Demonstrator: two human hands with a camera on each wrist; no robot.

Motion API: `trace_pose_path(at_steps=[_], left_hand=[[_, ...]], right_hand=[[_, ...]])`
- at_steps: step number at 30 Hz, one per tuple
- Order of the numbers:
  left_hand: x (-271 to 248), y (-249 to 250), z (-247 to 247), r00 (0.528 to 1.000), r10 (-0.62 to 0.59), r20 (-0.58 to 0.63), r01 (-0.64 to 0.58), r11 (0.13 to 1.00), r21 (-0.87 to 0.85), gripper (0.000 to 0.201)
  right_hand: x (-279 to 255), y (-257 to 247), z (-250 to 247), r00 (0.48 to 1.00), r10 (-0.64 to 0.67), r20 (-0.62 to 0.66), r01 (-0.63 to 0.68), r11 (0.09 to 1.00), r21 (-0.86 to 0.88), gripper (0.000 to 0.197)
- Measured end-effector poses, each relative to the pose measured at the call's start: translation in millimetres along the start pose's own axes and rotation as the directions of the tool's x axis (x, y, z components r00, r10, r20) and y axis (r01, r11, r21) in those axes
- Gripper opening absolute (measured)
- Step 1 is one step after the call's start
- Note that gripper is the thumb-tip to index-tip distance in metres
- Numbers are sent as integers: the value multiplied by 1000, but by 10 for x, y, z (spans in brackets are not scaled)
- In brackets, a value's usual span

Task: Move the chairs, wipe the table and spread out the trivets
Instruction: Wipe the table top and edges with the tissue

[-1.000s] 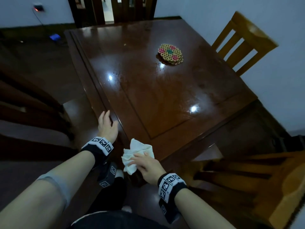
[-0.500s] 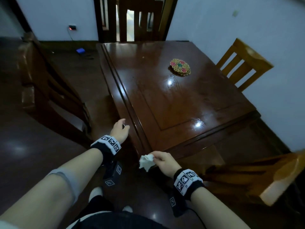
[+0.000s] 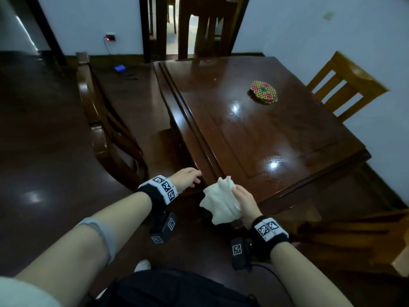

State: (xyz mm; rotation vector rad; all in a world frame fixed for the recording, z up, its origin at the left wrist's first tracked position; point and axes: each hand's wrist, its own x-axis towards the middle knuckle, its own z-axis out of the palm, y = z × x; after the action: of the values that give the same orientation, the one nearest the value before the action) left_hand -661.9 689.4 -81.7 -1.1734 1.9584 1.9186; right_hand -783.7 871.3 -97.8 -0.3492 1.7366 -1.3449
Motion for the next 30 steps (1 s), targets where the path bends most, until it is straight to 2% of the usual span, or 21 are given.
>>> trace_pose_path(at_steps=[4,7,11,15,17,21,22,25,30], left_hand=[[62,16,-152,993,-31,112,32,999,-13,43],[150,10,-211,986,7,168,5,998,-69,46],[281,46,-218,965,79,250,-86,996,15,61],[510,170,-182,936,134,325,-170,982,86,37],[676,260,-171,937,130,325,-177,977,118,24],[975,520,-134,946,124,300,-185,965,186,26],[1043,593,-124,950,129,286,-191,961,201,25],[1227,815,-114,965,116,236,-174,954,242,19],[1499,1045,-32,970,147,195,-205,924,322,22]], right_hand=[[119,-40,176,994,82,74,-101,951,294,50],[165,-86,233,992,74,106,-104,947,305,75],[208,-151,269,990,108,93,-133,933,334,49],[383,-240,197,990,135,32,-138,930,341,35],[518,-287,106,989,147,21,-146,934,326,35],[816,-425,-135,988,151,42,-157,941,300,59],[878,-483,-202,987,160,33,-163,948,272,60],[1035,-618,-400,985,174,-5,-171,972,161,42],[1295,-705,-636,986,155,-65,-154,988,22,36]])
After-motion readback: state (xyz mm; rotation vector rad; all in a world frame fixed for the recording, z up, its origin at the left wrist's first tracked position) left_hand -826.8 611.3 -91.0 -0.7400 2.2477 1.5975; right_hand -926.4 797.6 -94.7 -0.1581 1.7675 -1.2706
